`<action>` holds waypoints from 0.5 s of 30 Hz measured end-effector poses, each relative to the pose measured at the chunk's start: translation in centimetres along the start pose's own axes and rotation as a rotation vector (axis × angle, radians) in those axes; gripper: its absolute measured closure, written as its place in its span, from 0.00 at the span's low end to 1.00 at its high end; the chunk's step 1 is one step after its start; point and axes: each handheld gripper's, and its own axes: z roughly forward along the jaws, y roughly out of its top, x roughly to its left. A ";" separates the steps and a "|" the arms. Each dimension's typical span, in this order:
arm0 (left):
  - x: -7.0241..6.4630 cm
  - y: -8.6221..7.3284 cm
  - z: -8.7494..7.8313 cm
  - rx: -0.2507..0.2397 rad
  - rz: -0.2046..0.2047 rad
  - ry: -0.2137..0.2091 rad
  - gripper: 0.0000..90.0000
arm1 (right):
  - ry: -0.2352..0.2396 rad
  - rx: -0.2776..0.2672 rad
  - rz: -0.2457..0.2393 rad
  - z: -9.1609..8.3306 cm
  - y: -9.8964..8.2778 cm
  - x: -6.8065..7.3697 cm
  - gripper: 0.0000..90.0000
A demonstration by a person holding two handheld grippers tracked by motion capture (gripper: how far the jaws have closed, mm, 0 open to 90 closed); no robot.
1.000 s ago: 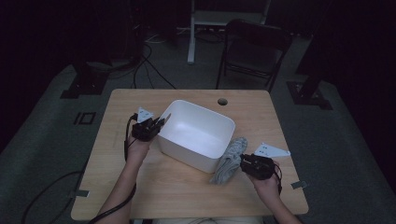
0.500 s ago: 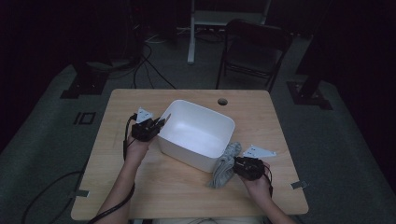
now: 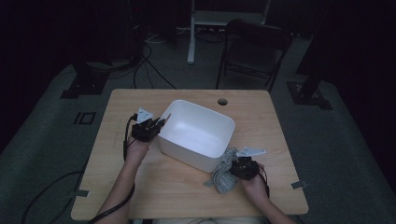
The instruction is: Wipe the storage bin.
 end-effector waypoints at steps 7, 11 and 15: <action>0.1 0.0 0.1 -0.006 -0.010 0.003 0.90 | 0.007 -0.053 -0.027 -1.4 0.8 0.2 0.87; 0.0 0.0 0.1 -0.005 -0.008 0.008 0.90 | 0.001 -0.147 -0.045 -3.1 1.8 0.4 0.87; 0.0 0.0 0.1 -0.004 -0.004 0.009 0.90 | 0.010 -0.251 -0.040 -5.0 2.9 0.4 0.87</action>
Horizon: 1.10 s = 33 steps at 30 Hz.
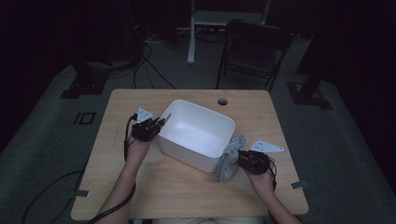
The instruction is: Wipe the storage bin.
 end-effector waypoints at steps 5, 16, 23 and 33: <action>0.0 0.0 0.0 0.001 0.010 -0.010 0.90 | -0.018 -0.058 -0.020 -0.9 1.3 0.0 0.87; 0.0 0.0 0.0 0.002 0.009 -0.014 0.90 | -0.052 0.038 0.001 2.0 -1.1 -0.6 0.87; -0.2 0.0 0.0 0.004 0.008 -0.010 0.90 | -0.077 0.058 -0.010 2.3 -1.4 -0.6 0.88; -0.3 0.0 0.0 0.004 0.007 -0.012 0.90 | -0.091 0.100 0.014 3.2 -2.3 -1.5 0.88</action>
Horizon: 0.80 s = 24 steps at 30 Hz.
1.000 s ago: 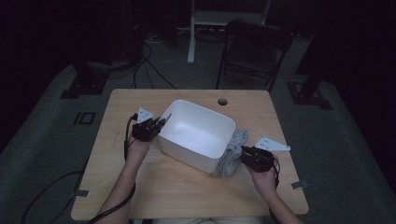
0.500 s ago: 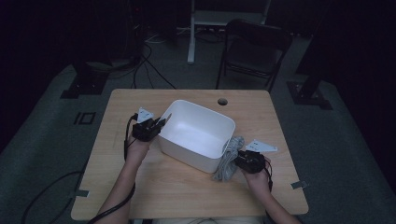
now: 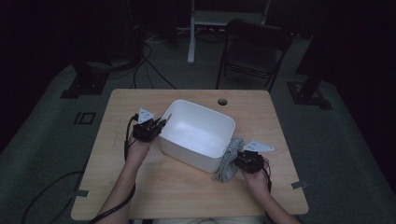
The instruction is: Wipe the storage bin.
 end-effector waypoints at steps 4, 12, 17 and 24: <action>-0.1 0.0 0.0 -0.001 -0.004 0.002 0.90 | -0.018 0.077 0.008 1.1 -0.8 -0.4 0.88; 0.0 -0.1 0.0 -0.013 -0.002 0.000 0.90 | 0.072 0.077 0.053 -0.5 -0.6 -0.5 0.87; -0.2 -0.1 0.1 -0.016 -0.014 0.014 0.91 | 0.165 0.009 0.004 -3.8 0.4 1.6 0.86; -0.2 -0.1 0.1 -0.014 -0.018 0.010 0.91 | 0.172 -0.078 -0.028 -5.1 1.8 3.9 0.59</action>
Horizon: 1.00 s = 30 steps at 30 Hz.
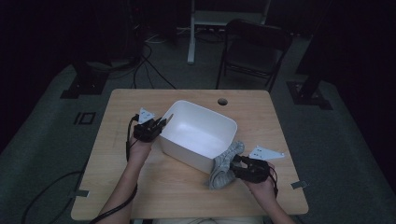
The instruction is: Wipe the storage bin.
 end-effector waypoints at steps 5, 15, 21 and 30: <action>0.1 -0.1 0.0 -0.004 0.012 -0.022 0.91 | -0.002 -0.014 0.033 0.5 -0.2 -0.4 0.45; 0.0 -0.1 0.0 0.000 0.034 -0.027 0.90 | -0.003 0.060 -0.016 2.2 -1.4 -0.9 0.44; 0.1 0.0 -0.1 0.003 0.032 -0.037 0.90 | -0.008 0.063 0.001 2.5 -1.9 -1.6 0.39; 0.0 -0.1 0.0 -0.007 0.025 -0.034 0.90 | 0.005 0.178 0.024 4.0 -3.2 -2.5 0.45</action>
